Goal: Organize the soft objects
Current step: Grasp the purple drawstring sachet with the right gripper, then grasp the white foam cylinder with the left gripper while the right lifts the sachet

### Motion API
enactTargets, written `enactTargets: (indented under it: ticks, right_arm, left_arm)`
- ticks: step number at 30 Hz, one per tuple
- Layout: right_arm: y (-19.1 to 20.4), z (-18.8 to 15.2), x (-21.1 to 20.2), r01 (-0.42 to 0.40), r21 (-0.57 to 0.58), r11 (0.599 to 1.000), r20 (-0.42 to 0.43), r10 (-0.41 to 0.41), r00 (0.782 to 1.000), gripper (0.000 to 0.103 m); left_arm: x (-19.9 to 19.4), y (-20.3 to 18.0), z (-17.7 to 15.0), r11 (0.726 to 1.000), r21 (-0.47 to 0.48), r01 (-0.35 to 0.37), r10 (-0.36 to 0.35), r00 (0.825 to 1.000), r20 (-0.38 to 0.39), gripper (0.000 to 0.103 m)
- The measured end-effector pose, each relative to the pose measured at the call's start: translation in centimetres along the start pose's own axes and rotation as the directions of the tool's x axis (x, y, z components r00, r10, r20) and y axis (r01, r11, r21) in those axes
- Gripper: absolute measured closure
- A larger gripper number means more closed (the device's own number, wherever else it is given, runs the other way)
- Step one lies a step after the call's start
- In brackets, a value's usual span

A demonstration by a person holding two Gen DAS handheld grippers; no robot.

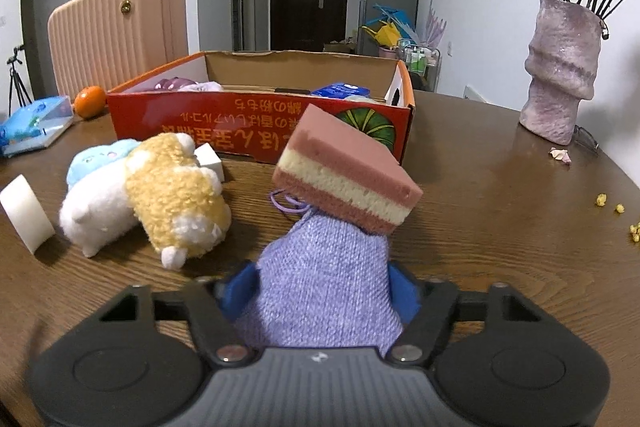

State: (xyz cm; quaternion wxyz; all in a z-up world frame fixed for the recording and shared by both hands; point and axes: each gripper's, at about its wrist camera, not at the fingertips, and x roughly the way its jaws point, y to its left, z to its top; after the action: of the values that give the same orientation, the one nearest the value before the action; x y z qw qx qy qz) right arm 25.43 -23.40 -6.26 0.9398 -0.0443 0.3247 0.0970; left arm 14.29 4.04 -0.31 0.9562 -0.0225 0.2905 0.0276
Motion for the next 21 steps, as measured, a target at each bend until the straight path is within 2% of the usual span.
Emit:
enactTargets:
  ticks: [4,9,13,18,21]
  right_arm:
    - [0.0,-0.3,-0.2,-0.007,0.0,1.0,0.014,0.007,1.0,0.056]
    - [0.1,-0.7,-1.4,-0.033,0.005,0.999,0.055,0.033,0.998,0.068]
    - [0.2,-1.0,-3.1,-0.056,0.014,0.998,0.11,0.054,0.992,0.07]
    - [0.4,-0.9,-5.8,-0.094,0.019,0.995,0.201,0.089,0.976,0.07]
    - [0.1,-0.9,-6.9,-0.112,0.029,0.993,0.224,0.103,0.969,0.07]
  left_arm:
    - [0.1,0.1,-0.1,1.0,-0.005,-0.001,0.001,1.0,-0.003,0.0]
    - [0.2,0.2,-0.2,1.0,-0.012,0.006,-0.006,1.0,-0.001,0.0]
    - [0.6,0.4,-0.3,1.0,-0.018,0.013,-0.013,1.0,-0.004,0.0]
    - [0.8,0.8,-0.4,0.999,-0.032,0.024,-0.024,1.0,-0.006,0.0]
    - [1.0,0.8,-0.4,0.999,-0.035,0.026,-0.027,1.0,-0.017,0.0]
